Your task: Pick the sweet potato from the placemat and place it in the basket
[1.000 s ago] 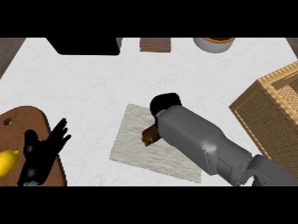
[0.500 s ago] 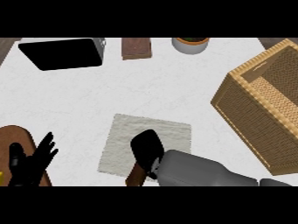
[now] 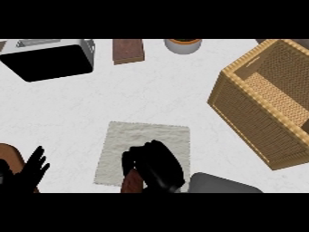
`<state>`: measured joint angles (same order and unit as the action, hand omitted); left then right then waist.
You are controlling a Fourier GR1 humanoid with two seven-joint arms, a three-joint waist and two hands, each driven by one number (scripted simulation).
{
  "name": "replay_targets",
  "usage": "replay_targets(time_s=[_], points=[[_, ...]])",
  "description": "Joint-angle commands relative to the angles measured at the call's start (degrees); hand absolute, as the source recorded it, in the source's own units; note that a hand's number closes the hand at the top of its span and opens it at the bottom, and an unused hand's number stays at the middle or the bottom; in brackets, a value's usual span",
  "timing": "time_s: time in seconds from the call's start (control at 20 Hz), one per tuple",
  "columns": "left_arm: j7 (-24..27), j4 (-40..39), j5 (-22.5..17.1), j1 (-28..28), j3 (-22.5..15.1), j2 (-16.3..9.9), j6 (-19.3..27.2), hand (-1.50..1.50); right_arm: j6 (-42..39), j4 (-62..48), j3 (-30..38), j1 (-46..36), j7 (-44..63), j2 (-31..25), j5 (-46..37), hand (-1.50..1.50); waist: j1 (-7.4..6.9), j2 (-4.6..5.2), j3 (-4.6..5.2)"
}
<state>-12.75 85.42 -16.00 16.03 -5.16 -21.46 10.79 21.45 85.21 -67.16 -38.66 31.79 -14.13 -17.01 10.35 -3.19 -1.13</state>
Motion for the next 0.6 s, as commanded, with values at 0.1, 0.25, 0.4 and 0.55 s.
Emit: replay_targets(time_s=[0.1, 0.25, 0.4, 0.55], points=[[-0.3, -0.7, -0.1, 2.3, 0.4, 0.6, 1.0, 0.0, 8.3, 20.0, 10.6, 4.6, -2.6, -10.3, 2.5, 1.5, 1.66, 0.47, 0.69], [0.3, 0.1, -1.5, 3.3, 1.6, -0.4, -0.6, 0.0, 8.5, 28.4, 15.4, 8.0, -1.3, -19.2, 4.2, 1.5, 1.06, 0.76, 0.85], [0.3, 0.6, -1.4, 2.7, 1.5, 0.1, -0.2, 0.0, 8.5, 35.8, 22.4, 10.3, -0.3, -27.8, 6.7, 1.5, 1.02, 1.22, 0.86], [0.4, 0.4, -0.8, 1.8, 0.8, 0.1, -0.5, 0.0, 8.4, 43.7, 29.9, 13.5, 2.7, -34.8, 10.8, 1.5, 0.3, 1.61, 0.93]])
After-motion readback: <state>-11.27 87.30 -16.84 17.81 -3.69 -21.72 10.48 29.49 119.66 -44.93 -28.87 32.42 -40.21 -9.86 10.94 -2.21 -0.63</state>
